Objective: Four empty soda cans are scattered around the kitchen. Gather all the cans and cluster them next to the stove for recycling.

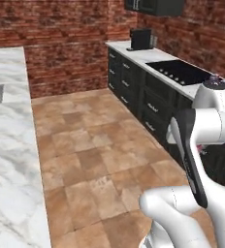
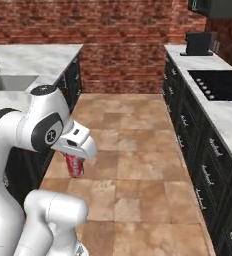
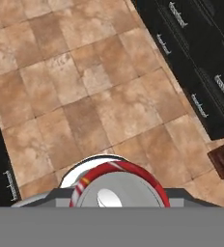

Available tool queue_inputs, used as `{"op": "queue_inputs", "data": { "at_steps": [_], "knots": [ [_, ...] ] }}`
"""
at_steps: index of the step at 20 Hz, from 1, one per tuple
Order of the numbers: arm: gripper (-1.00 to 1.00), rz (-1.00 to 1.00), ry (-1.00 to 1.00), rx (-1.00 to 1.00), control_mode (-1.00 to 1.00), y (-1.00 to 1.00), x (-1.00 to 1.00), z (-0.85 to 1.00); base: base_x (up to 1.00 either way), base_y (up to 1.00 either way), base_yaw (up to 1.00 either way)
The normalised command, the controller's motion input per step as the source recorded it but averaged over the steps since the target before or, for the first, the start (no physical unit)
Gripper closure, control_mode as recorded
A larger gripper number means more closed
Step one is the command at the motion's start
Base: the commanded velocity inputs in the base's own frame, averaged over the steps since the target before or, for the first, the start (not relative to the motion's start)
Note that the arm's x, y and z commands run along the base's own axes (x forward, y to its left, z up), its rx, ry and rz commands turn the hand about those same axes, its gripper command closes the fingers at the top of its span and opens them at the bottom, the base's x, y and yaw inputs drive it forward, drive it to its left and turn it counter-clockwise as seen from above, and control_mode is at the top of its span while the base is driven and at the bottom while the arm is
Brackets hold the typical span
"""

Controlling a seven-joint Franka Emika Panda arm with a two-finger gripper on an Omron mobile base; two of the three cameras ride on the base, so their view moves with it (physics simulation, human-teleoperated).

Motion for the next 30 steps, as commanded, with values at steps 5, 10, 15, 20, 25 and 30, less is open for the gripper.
{"op": "queue_inputs", "data": {
  "at_steps": [5, 10, 15, 20, 25, 30],
  "knots": [
    [1.0, 0.0, 0.0, 0.0, 1.0, 0.0, 0.0, 0.0, 1.0, 0.0, 0.37],
    [1.0, 0.0, 0.0, 0.0, 1.0, 0.0, 0.0, 0.0, 1.0, 0.0, 0.24],
    [1.0, 0.0, 0.0, 0.0, 1.0, 0.0, 0.0, 0.0, 1.0, -0.02, 0.11],
    [1.0, 0.0, 0.0, 0.0, 1.0, 0.0, 0.0, 0.0, 1.0, -0.06, 0.03],
    [1.0, 0.0, 0.0, 0.0, 1.0, 0.0, 0.0, 0.0, 0.71, -0.16, -0.21],
    [1.0, 0.0, 0.0, 0.0, 1.0, 0.0, 0.0, 0.0, 0.21, -0.23, -0.63]
  ]
}}
